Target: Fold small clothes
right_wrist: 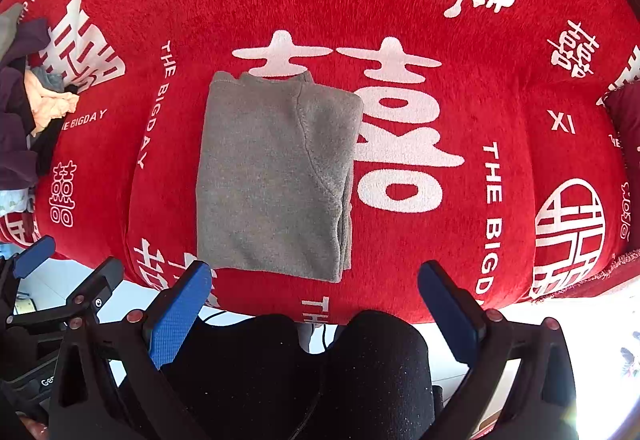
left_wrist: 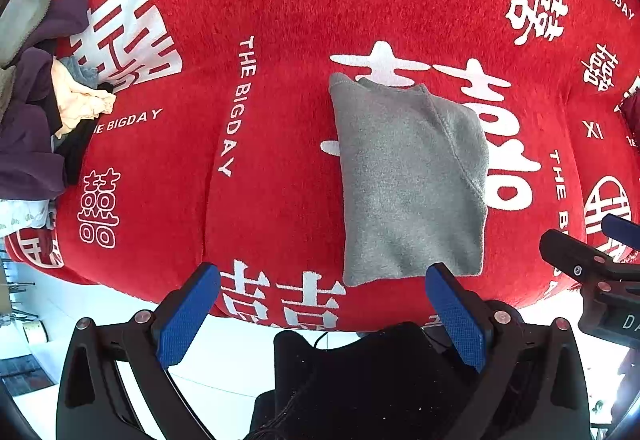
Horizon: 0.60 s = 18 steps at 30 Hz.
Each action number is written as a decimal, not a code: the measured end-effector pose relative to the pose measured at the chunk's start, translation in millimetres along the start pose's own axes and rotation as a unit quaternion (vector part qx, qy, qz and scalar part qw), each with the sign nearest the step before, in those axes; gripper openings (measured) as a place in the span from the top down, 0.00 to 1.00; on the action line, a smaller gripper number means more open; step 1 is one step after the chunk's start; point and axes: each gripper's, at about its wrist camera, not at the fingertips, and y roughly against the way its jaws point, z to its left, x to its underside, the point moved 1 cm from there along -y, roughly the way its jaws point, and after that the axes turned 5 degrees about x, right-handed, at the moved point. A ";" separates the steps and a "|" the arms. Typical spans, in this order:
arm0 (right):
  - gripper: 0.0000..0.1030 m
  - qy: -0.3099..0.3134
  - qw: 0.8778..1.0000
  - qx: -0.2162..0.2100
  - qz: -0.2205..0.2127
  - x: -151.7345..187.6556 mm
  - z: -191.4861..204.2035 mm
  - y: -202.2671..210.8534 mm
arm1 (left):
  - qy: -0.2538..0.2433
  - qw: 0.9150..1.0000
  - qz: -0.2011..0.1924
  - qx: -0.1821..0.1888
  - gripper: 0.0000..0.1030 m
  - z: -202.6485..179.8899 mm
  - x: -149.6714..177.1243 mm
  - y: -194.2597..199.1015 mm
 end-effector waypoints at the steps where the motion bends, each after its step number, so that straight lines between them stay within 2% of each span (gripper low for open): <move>1: 0.00 0.000 1.000 0.000 0.000 0.0 0.0 0.0 | 0.000 1.000 0.000 0.001 0.01 0.2 -0.3 -0.3; 18: 0.00 0.002 1.000 0.001 0.002 -4.2 0.7 -2.2 | -0.004 1.000 0.001 0.004 0.01 -2.6 -2.6 -0.2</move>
